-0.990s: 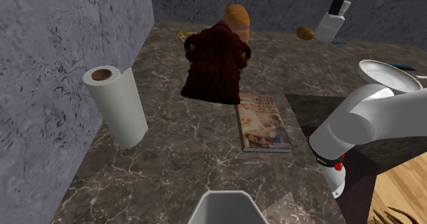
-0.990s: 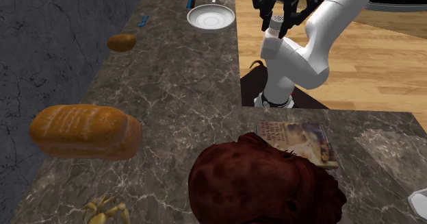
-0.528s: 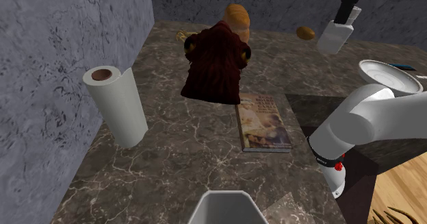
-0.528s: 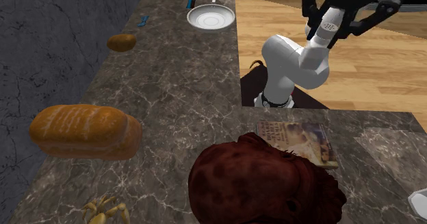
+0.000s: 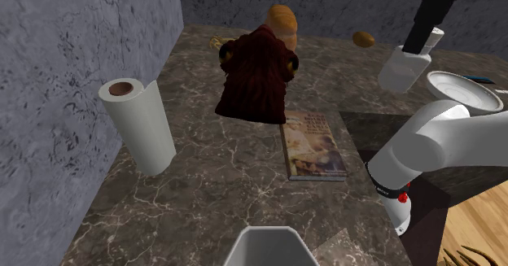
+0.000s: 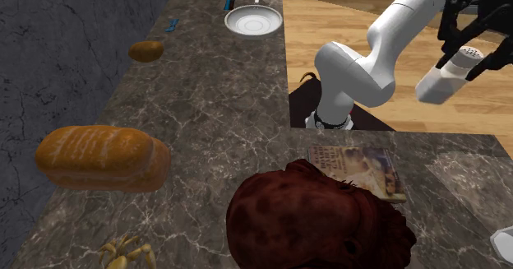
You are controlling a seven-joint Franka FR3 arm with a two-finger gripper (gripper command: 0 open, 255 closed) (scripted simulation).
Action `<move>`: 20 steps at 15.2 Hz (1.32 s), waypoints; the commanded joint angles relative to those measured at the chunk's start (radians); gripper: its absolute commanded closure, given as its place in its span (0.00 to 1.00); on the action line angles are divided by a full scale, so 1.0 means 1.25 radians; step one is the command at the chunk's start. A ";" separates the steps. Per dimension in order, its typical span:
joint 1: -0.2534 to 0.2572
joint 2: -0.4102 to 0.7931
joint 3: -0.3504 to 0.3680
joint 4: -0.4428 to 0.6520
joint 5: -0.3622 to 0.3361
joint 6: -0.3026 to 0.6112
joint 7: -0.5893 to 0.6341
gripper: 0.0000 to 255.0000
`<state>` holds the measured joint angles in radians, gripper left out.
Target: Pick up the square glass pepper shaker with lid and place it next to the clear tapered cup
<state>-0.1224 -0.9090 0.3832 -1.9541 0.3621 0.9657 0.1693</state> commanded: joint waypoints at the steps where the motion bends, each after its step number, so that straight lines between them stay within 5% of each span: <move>1: -0.004 -0.004 0.035 0.016 0.040 -0.007 0.042 1.00; 12: -0.057 0.031 0.242 0.169 0.239 -0.010 0.277 1.00; 20: -0.153 0.097 0.433 0.353 0.353 0.010 0.461 1.00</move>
<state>-0.2954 -0.7972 0.8893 -1.5436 0.7840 0.9718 0.7117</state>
